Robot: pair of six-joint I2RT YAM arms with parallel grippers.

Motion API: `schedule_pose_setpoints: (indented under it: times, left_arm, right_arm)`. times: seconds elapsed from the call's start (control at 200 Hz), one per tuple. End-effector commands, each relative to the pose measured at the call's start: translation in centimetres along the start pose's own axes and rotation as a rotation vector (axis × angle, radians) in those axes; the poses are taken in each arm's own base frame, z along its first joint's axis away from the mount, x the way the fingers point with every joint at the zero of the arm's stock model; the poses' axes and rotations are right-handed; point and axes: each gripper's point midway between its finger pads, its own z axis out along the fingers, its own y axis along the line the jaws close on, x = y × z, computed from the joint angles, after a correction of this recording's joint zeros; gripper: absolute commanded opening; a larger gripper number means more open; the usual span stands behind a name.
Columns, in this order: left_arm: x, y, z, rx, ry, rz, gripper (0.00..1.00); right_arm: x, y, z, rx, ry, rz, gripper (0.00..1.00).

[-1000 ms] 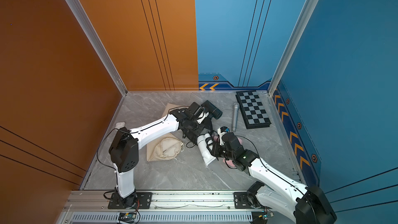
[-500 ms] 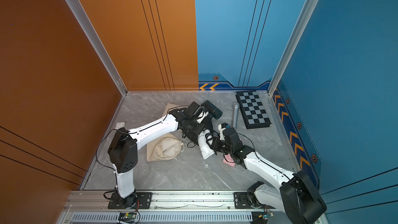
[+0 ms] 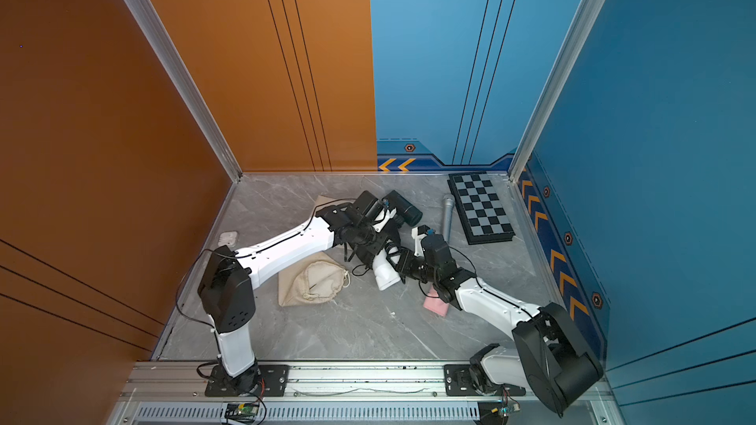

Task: Pack away hair dryers
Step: Place the hair dryer in the drawstring bag.

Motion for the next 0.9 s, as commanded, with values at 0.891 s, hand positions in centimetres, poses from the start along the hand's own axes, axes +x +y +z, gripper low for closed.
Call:
schedule_pose_setpoints:
  times: [0.891]
  left_arm:
    - [-2.6, -2.5, -5.8, 0.046, -0.097, 0.034, 0.0]
  right_arm:
    - [-3.8, 3.6, 0.2, -0.057, -0.151, -0.009, 0.34]
